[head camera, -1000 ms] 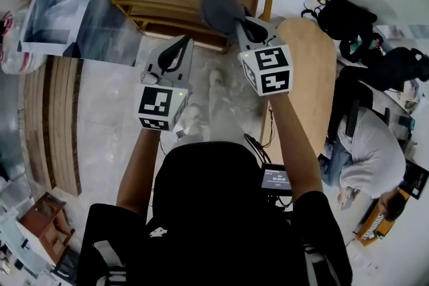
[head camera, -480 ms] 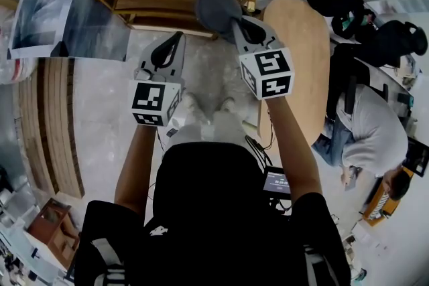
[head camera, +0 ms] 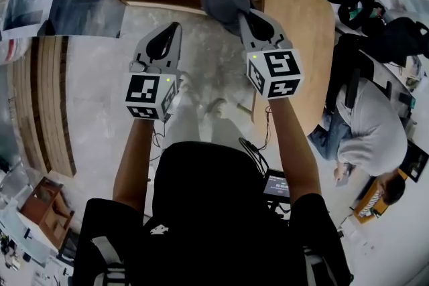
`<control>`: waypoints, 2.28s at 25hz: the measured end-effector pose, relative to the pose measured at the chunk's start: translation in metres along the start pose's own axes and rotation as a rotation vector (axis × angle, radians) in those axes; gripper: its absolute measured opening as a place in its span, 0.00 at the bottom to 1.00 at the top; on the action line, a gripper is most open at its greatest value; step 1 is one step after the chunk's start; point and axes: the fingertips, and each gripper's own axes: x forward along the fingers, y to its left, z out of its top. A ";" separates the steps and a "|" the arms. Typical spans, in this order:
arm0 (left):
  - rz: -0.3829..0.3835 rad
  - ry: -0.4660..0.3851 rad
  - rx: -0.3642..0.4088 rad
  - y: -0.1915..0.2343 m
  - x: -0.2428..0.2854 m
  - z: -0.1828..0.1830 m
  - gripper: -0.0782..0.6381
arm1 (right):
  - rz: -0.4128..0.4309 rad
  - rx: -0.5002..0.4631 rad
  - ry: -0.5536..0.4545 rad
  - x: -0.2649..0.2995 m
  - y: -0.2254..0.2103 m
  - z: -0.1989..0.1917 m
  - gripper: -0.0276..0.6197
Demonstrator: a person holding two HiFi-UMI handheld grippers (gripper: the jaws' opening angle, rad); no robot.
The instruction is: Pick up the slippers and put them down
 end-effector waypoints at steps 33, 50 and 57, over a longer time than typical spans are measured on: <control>0.071 -0.066 -0.052 0.055 0.101 -0.306 0.12 | 0.031 0.016 -0.092 0.145 -0.020 -0.303 0.05; 0.076 -0.178 0.072 0.071 0.152 -0.399 0.12 | 0.029 0.001 -0.181 0.203 -0.037 -0.416 0.05; 0.099 -0.209 0.100 0.078 0.161 -0.410 0.12 | 0.055 0.001 -0.168 0.228 -0.039 -0.450 0.05</control>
